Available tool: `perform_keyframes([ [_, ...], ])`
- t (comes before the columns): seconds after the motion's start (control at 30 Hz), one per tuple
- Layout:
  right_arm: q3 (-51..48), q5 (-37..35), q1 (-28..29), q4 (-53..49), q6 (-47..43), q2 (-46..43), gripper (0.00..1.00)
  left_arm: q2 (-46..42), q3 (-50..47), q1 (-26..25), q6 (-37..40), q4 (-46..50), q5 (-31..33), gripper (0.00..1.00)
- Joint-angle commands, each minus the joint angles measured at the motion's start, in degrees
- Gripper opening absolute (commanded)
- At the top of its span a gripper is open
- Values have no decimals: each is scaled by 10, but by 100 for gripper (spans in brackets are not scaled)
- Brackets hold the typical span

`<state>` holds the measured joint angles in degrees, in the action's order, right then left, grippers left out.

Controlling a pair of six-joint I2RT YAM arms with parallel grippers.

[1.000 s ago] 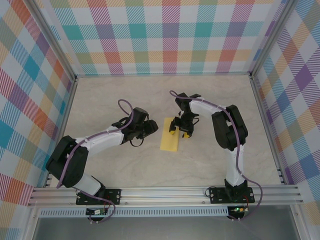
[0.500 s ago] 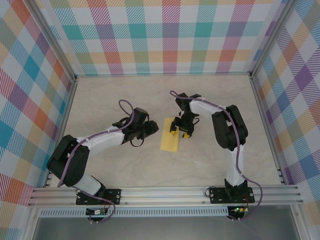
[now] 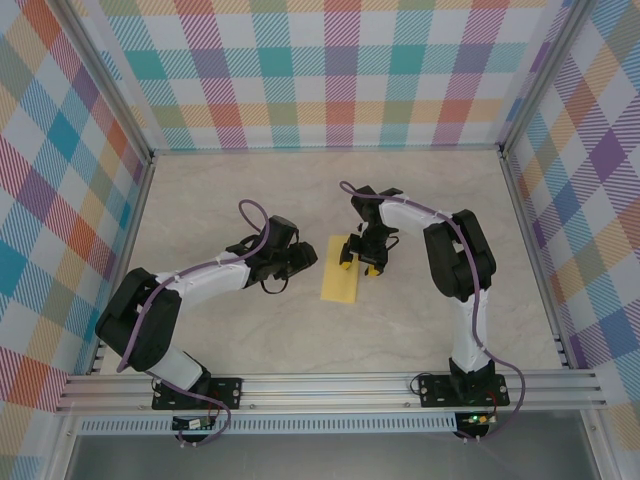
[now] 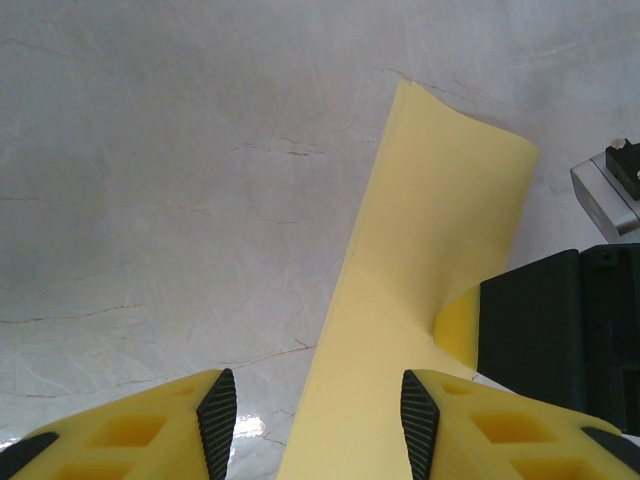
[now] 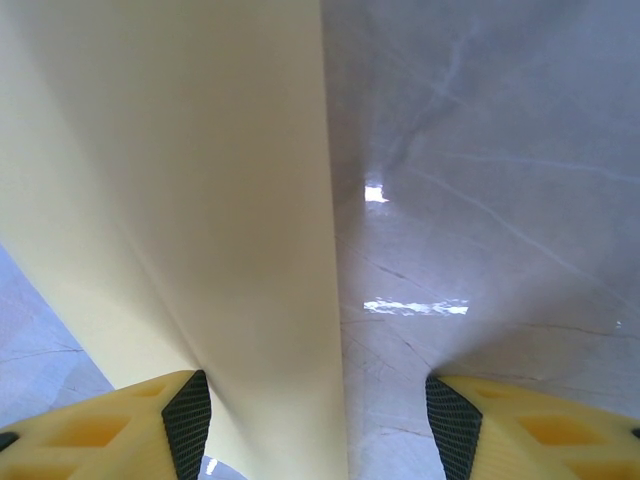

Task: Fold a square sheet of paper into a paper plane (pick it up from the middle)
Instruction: Hold the square sheet of paper at the center of the table.

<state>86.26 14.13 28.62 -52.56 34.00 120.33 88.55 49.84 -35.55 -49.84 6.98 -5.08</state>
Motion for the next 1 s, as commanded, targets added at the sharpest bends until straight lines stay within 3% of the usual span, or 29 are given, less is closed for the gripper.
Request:
perform_keyframes([
  [0.0,-24,-37,4,15,-10,47,63,5,5,-5,10,-1,-8,49],
  [0.97,-1,-52,6,-7,-29,77,66,6,3,-5,10,-4,-12,49],
])
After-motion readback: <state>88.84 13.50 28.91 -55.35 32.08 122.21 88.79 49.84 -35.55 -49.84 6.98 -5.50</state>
